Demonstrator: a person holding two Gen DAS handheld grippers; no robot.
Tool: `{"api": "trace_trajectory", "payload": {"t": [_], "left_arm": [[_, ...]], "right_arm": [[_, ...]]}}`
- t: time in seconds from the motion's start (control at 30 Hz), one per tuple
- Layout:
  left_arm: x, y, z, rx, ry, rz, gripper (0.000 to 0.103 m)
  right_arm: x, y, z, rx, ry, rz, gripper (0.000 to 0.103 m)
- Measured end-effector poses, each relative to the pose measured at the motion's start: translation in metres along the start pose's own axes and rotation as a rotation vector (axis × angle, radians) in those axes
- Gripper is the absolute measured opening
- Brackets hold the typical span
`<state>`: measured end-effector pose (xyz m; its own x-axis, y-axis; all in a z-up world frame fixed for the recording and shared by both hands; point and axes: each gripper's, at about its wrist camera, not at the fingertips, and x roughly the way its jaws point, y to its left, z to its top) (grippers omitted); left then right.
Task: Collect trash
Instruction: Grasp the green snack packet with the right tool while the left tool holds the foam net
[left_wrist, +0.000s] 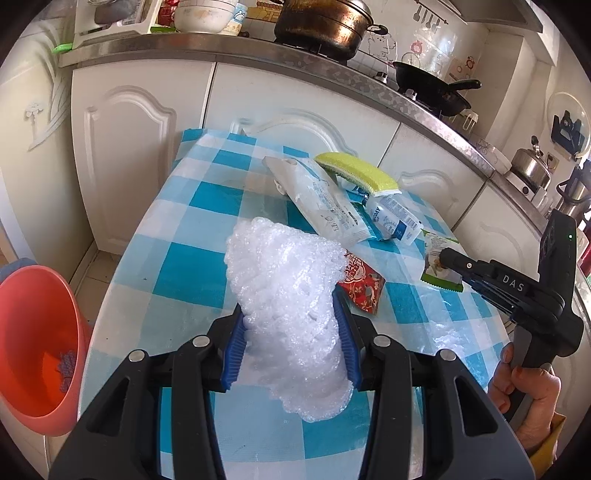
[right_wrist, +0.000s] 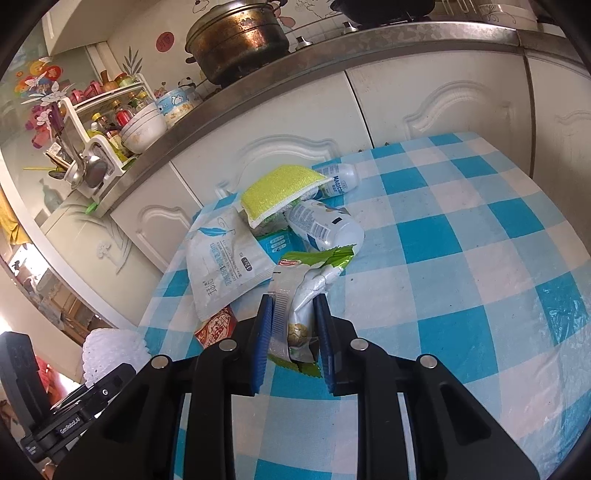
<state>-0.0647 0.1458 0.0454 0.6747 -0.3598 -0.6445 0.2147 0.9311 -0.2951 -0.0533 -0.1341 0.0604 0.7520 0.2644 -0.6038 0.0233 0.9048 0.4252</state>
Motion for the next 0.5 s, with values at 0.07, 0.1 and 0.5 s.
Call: {"api": "trace_trajectory", "payload": {"t": [0.07,0.1,0.5], "left_arm": [[-0.004,0.003,0.000,-0.004,-0.009,-0.001,0.045],[-0.006,0.005,0.000,-0.006,-0.013,-0.001,0.045],[-0.032,0.035,0.000,-0.052,-0.063,0.006,0.045]], "right_arm": [[-0.004,0.005,0.000,-0.009,-0.008,-0.001,0.025],[-0.006,0.007,0.000,-0.011,-0.011,0.002,0.025],[-0.022,0.055,-0.006,-0.067,-0.005,0.059,0.025]]}}
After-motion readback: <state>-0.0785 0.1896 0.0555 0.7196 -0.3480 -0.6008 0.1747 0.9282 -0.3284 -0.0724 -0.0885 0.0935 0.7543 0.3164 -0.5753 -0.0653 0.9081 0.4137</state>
